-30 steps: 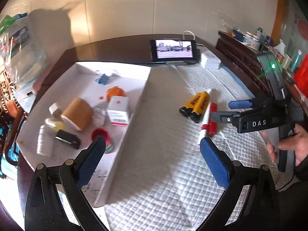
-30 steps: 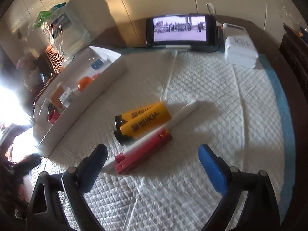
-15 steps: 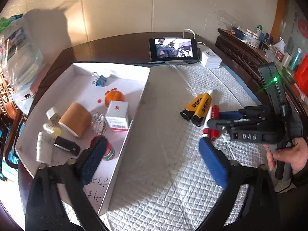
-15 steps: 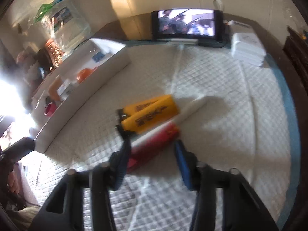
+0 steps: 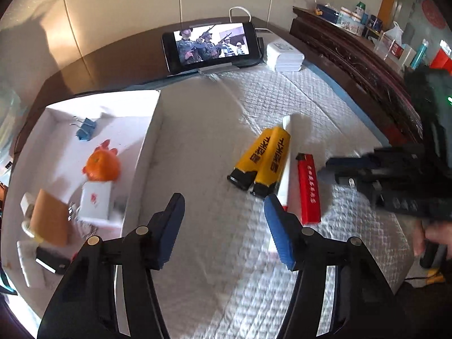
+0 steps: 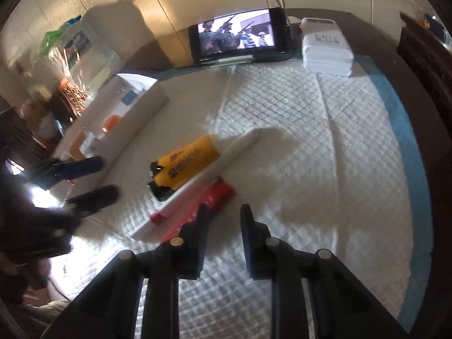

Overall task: Organize rigid objects
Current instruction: 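Grasp the red lighter with the right gripper, then grasp a yellow lighter with the left gripper while the right holds the red lighter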

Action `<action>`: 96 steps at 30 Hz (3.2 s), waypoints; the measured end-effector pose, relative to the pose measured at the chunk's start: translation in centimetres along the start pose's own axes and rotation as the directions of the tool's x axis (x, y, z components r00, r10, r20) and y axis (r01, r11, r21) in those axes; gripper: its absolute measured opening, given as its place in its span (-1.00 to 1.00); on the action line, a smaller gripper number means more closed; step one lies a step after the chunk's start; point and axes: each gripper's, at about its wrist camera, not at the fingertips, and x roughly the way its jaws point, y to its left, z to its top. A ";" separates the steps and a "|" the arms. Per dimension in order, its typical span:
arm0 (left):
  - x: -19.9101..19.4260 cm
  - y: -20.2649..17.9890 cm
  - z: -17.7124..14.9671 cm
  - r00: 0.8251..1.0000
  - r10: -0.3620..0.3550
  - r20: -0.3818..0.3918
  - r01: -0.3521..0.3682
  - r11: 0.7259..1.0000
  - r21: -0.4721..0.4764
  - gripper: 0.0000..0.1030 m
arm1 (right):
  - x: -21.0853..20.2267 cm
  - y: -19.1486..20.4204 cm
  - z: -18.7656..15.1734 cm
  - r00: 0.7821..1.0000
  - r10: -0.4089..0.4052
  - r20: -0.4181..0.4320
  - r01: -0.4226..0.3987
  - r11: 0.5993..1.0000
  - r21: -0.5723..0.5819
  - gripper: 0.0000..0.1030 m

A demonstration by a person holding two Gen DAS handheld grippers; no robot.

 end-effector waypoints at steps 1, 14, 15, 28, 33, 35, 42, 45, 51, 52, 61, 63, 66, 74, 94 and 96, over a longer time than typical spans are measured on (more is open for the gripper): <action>0.2 0.2 0.2 1.000 -0.003 -0.004 0.003 1.000 -0.011 0.14 | 0.1 0.3 -0.1 1.000 0.000 -0.002 0.000 1.000 -0.010 -0.56; -3.4 3.1 -0.9 0.996 -0.030 0.085 0.042 0.988 -0.150 0.14 | -1.7 -0.3 -0.8 0.979 -0.124 0.161 0.115 0.991 0.063 0.45; -3.8 3.4 -1.0 0.995 -0.030 0.093 0.045 0.986 -0.162 0.14 | -2.8 -0.6 -0.8 0.972 -0.124 0.200 0.109 0.990 0.084 0.45; -4.4 2.8 -1.1 0.992 -0.057 0.110 0.075 0.983 -0.166 0.14 | -10.4 -1.8 0.8 0.923 -0.157 0.352 0.086 0.974 0.210 0.57; -4.5 2.9 -1.2 0.993 -0.048 0.112 0.066 0.984 -0.167 0.14 | -11.9 -1.1 1.1 0.910 -0.078 0.408 -0.001 0.982 0.189 0.57; -4.5 3.0 -1.2 0.993 -0.042 0.114 0.061 0.984 -0.168 0.14 | -11.8 -0.9 1.3 0.903 -0.051 0.428 -0.020 0.987 0.158 0.59; -4.1 2.2 -1.5 0.991 -0.022 0.130 0.037 0.993 -0.112 0.15 | -3.0 2.5 0.1 0.986 -0.127 0.106 0.139 0.985 -0.105 0.99; -4.0 2.5 -1.7 0.993 -0.001 0.117 0.015 0.993 -0.116 0.15 | -0.2 4.2 -0.7 0.982 -0.182 0.041 0.186 0.965 -0.184 0.94; -3.8 3.8 -2.3 0.996 0.015 0.086 -0.002 0.988 -0.153 0.15 | 2.9 4.9 -0.6 0.986 -0.168 -0.021 0.158 0.957 -0.242 0.27; -3.7 3.9 -2.4 0.996 0.017 0.082 -0.004 0.987 -0.158 0.15 | 3.0 5.0 -0.3 0.985 -0.169 -0.019 0.160 0.958 -0.240 0.20; -1.7 2.2 -0.9 0.999 -0.019 0.042 0.022 0.998 -0.065 0.15 | 1.9 2.6 0.0 0.987 -0.159 -0.039 0.151 0.976 -0.155 -0.62; -0.5 1.5 -0.4 1.000 -0.024 0.015 0.025 0.999 -0.043 0.15 | 1.0 0.7 -0.2 0.986 -0.164 -0.038 0.159 0.982 -0.102 -0.68; 1.1 0.7 0.3 0.999 -0.035 -0.017 0.034 0.999 -0.032 0.15 | -0.2 -1.3 -0.4 0.984 -0.177 -0.026 0.175 0.983 -0.055 -0.68; 2.6 -2.6 2.8 0.999 -0.036 -0.002 0.036 0.996 0.088 0.11 | 0.1 -0.3 0.4 0.988 -0.152 -0.006 0.151 0.985 -0.085 -0.60; 3.7 -4.6 1.8 0.999 -0.030 -0.039 0.036 0.982 0.188 -0.39 | 1.8 0.2 1.5 0.985 -0.175 -0.011 0.173 0.980 -0.102 -0.63; 3.2 -4.6 1.7 1.000 -0.014 -0.015 0.017 0.983 0.180 -0.54 | 1.5 -0.3 1.2 0.988 -0.155 -0.012 0.154 0.985 -0.076 -0.66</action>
